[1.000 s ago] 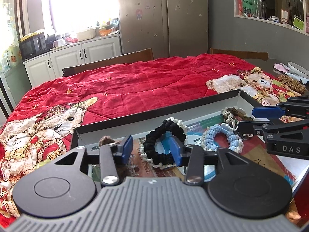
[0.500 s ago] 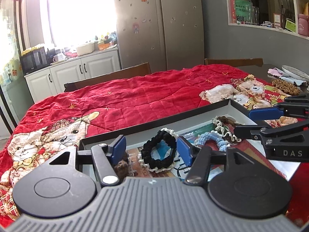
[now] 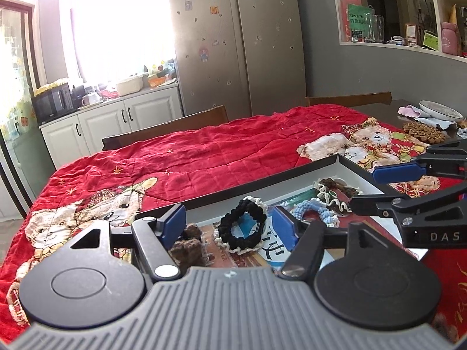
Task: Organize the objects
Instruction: 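Withdraw both grippers from the box toward the items on the quilt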
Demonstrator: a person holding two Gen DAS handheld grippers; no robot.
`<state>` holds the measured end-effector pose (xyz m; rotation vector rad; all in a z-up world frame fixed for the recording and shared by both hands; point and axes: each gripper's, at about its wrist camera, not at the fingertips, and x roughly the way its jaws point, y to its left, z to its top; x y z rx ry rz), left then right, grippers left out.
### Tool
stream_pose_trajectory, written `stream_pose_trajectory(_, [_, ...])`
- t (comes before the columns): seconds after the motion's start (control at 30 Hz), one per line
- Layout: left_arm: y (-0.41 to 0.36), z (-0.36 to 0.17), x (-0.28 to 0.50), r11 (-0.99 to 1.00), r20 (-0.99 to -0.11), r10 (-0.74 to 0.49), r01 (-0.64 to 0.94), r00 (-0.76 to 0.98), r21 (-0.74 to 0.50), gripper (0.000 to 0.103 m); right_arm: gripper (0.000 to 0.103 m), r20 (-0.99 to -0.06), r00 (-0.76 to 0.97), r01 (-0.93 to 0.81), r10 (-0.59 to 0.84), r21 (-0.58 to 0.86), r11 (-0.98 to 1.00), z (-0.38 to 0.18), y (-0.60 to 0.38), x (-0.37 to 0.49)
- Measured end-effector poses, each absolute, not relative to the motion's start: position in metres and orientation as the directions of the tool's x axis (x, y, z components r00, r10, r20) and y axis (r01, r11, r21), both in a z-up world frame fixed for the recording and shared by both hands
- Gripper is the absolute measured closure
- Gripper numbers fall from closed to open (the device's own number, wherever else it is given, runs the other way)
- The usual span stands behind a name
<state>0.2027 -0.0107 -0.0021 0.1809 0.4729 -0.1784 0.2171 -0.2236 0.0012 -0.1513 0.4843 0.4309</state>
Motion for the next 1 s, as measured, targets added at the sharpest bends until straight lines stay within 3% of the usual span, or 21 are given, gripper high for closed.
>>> stream_pose_trajectory(1.0, [-0.002, 0.006, 0.153, 0.958, -0.468, -0.156, 0.248, 0.870, 0.142, 0.024, 0.057, -0.443, 0.815, -0.443, 0.374, -0.060, 0.895, 0.023, -0.235, 0.163])
